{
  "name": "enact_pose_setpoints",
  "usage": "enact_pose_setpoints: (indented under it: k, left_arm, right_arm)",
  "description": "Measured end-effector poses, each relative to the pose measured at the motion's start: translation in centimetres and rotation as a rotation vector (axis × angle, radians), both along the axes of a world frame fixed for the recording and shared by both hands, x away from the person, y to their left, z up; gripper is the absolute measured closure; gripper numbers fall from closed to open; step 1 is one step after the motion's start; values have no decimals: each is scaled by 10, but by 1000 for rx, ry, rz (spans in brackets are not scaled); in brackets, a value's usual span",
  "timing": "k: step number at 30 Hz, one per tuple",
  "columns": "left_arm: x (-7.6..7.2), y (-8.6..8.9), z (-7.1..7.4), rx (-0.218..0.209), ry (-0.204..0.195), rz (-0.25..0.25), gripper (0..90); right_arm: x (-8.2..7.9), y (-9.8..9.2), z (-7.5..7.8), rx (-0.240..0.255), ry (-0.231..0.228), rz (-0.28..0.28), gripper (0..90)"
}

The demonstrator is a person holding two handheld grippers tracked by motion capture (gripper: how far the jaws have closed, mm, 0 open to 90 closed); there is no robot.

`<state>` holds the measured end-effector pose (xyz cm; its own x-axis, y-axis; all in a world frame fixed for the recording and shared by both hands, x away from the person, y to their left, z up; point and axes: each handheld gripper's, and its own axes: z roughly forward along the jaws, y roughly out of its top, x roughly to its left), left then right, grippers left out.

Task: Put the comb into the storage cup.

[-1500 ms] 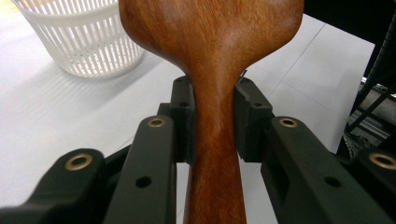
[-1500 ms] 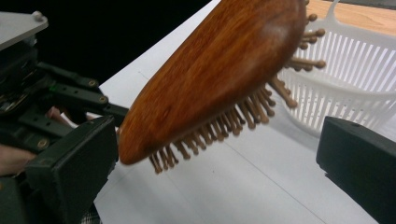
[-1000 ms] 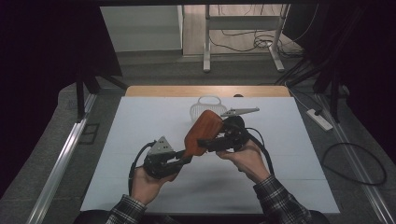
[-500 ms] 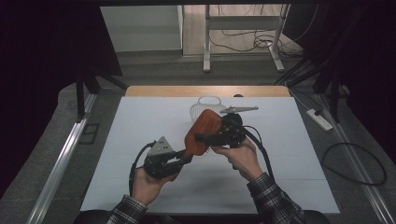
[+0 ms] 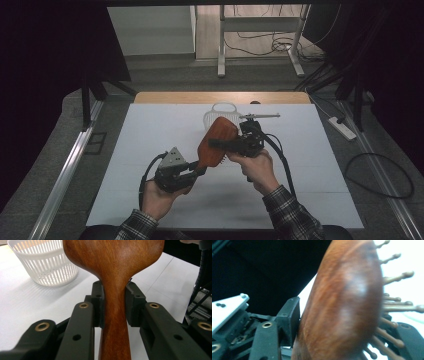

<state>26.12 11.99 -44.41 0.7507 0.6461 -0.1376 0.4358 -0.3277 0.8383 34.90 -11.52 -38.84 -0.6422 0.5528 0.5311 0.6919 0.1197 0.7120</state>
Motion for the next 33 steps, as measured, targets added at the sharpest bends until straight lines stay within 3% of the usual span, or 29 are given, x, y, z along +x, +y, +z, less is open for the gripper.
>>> enact_pose_setpoints:
  k: [14,21,27,33]
  left_arm:
    - [2,-1,-1,17,15,-7,718]
    - [4,-1,-3,21,25,-9,700]
    - [7,0,-6,31,48,-10,514]
    - [9,3,-7,29,70,-18,323]
  right_arm:
    - [3,-3,-3,82,132,23,548]
    - [2,-2,-3,82,124,32,568]
    - [1,-4,1,83,90,26,569]
    - [-1,-6,6,52,32,19,567]
